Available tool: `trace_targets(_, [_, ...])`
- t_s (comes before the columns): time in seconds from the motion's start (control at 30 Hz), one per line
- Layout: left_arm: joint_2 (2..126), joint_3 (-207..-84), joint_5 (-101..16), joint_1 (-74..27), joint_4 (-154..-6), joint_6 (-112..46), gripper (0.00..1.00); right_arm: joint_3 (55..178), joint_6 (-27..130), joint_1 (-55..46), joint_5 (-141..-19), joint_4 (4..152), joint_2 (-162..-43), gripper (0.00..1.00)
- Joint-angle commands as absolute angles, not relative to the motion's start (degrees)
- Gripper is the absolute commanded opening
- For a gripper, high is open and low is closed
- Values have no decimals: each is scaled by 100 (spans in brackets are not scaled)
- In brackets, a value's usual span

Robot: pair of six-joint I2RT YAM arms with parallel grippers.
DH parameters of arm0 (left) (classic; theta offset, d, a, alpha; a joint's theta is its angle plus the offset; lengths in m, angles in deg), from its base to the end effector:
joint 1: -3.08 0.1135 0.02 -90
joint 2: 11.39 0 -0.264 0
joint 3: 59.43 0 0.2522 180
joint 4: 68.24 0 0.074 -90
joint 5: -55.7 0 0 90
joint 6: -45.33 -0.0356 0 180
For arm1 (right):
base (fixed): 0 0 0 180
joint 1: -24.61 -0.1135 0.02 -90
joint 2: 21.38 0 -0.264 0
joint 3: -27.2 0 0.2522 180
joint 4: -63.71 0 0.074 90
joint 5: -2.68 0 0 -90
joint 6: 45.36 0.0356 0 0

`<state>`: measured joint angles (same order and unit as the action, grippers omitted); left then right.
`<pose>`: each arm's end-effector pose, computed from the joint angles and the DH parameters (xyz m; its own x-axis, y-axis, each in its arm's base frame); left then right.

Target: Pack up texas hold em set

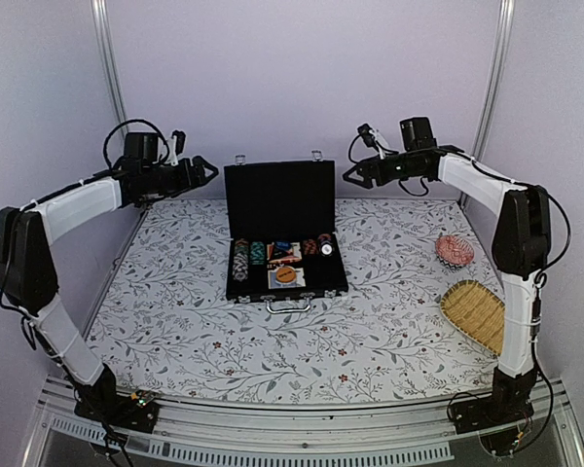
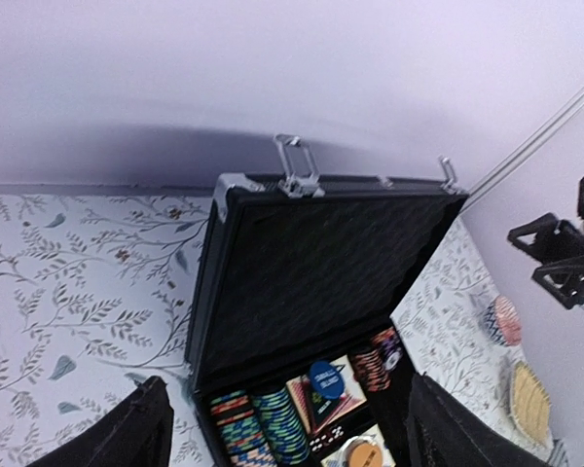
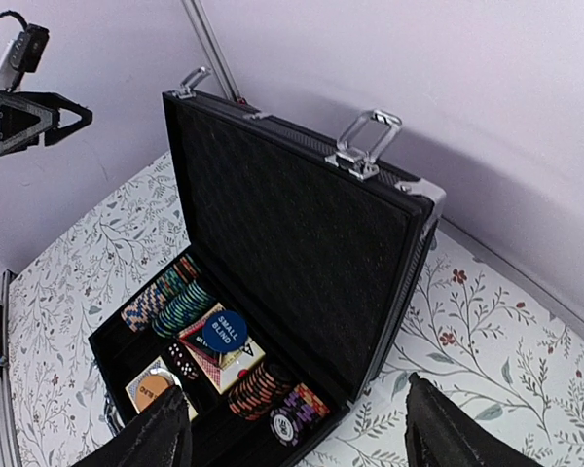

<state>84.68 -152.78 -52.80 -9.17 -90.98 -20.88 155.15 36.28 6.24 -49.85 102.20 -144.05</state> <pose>0.3857 -0.0953 0.3177 -0.5785 -0.2658 -0.7711 0.2708 0.8292 -0.4890 0.4669 0.1779 0.3029 -0.4077 -0.2570 -0.8762 -0.8010 0.5614 0.2080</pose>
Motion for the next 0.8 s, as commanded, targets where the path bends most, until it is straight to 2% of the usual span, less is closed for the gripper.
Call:
trace_targets(0.0, [8582,-14771,-6412,-583,-7043,-900,83,15888,4242,614,-4497,9222,-14738,78])
trace_targets(0.23, [9303,-15092,-6968,-444,-6211,-52,80,16578,5002,682,-4248,8652,-15514,82])
trace_targets(0.53, [10052,-15619,-7193,-466,-5950,292,81,17001,5510,692,-4058,8005,-16328,87])
trace_targets(0.77, [10505,-15983,-7492,-664,-5863,385,80,17170,5788,677,-3318,7490,-16626,88])
